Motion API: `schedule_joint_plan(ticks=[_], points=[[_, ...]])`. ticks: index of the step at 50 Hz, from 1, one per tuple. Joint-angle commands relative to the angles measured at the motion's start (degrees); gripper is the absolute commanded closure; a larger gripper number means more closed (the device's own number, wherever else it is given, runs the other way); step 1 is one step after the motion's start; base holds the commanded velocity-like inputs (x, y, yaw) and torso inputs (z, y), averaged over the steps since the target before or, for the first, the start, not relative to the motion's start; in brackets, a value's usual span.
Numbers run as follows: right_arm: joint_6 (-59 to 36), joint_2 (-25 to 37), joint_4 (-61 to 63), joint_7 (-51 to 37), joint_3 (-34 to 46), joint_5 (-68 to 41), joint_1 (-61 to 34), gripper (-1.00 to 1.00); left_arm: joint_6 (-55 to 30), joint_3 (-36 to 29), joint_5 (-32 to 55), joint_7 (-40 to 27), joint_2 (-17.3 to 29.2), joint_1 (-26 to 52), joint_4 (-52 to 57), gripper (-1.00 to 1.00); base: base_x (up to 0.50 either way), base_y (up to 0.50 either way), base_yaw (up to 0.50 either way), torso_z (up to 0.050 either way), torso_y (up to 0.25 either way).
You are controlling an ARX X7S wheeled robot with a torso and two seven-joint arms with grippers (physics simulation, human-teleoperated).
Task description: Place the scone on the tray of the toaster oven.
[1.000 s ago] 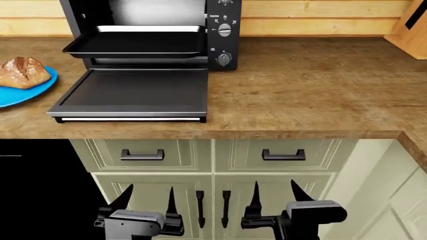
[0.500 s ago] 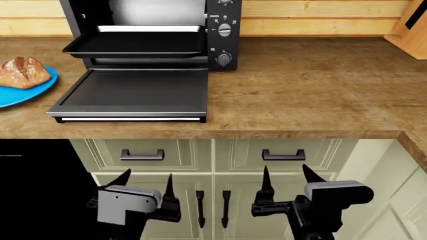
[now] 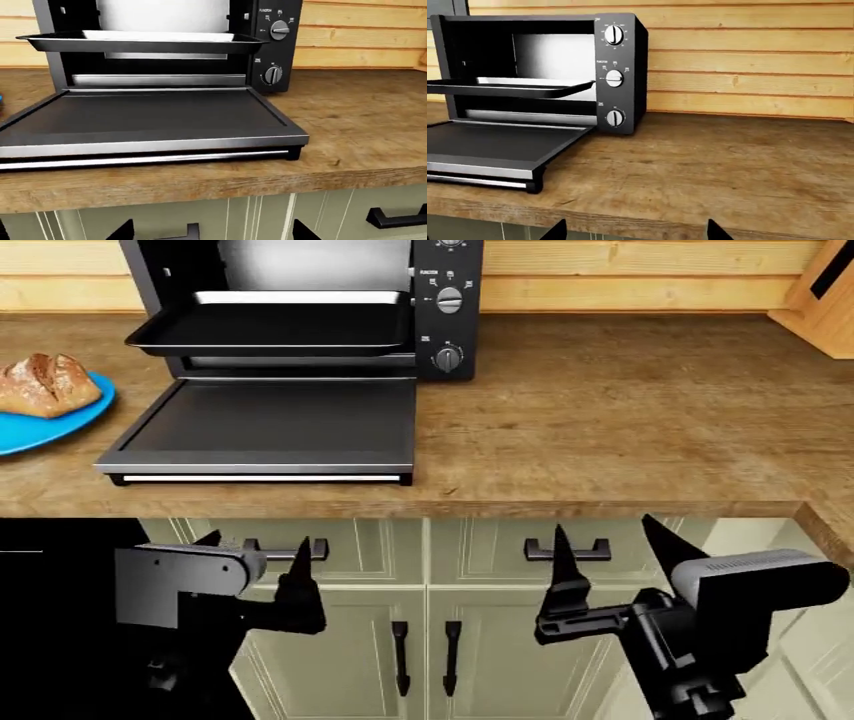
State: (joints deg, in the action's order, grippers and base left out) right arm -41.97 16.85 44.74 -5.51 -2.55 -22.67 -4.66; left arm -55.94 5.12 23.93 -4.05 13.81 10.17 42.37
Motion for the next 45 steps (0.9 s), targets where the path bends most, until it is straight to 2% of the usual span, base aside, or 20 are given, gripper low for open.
schedule_joint_plan(ticks=[1, 10, 14, 27, 35, 37, 42, 45], points=[[-3.90, 2.75, 5.80, 0.52, -2.80, -3.48, -1.71, -1.00, -13.47, 5.68, 3.74, -4.42, 0.58, 8.55, 3.22, -1.00, 0.00, 0.00, 0.00, 0.000, 0.000], [-9.21, 5.17, 9.60, -0.15, -7.65, -8.21, -4.19, -1.00, -30.53, 11.70, 8.15, -8.87, -1.97, 18.53, 7.12, -1.00, 0.00, 0.00, 0.00, 0.000, 0.000], [-9.52, 5.56, 10.83, -0.27, -9.44, -9.61, -4.03, -1.00, -29.12, 9.09, 6.15, -11.13, -0.32, 21.47, 5.28, -1.00, 0.00, 0.00, 0.00, 0.000, 0.000], [-12.80, 7.59, 12.35, -1.87, -9.46, -12.11, -7.24, -1.00, -31.05, 7.54, 6.85, -12.95, 0.26, 25.73, 3.73, -1.00, 0.00, 0.00, 0.00, 0.000, 0.000], [-17.97, 10.11, 15.01, -5.81, -13.46, -20.74, -13.46, -1.00, -33.38, 8.23, 8.18, -14.25, 0.24, 28.22, 3.52, -1.00, 0.00, 0.00, 0.00, 0.000, 0.000], [-17.84, 11.46, 15.05, -7.66, -13.53, -23.52, -14.44, -1.00, -33.98, 9.21, 12.71, -17.48, 0.98, 29.68, 2.63, -1.00, 0.00, 0.00, 0.00, 0.000, 0.000], [-16.42, 14.47, 14.96, -10.54, -13.55, -28.19, -14.74, -1.00, -33.93, 9.42, 32.42, -33.86, 5.81, 34.26, -2.19, -1.00, 0.00, 0.00, 0.00, 0.000, 0.000], [-15.03, 15.82, 14.87, -11.10, -13.61, -29.10, -13.83, -1.00, -33.70, 9.75, 38.09, -39.09, 6.57, 34.86, -3.65, -1.00, 0.00, 0.00, 0.00, 0.000, 0.000]])
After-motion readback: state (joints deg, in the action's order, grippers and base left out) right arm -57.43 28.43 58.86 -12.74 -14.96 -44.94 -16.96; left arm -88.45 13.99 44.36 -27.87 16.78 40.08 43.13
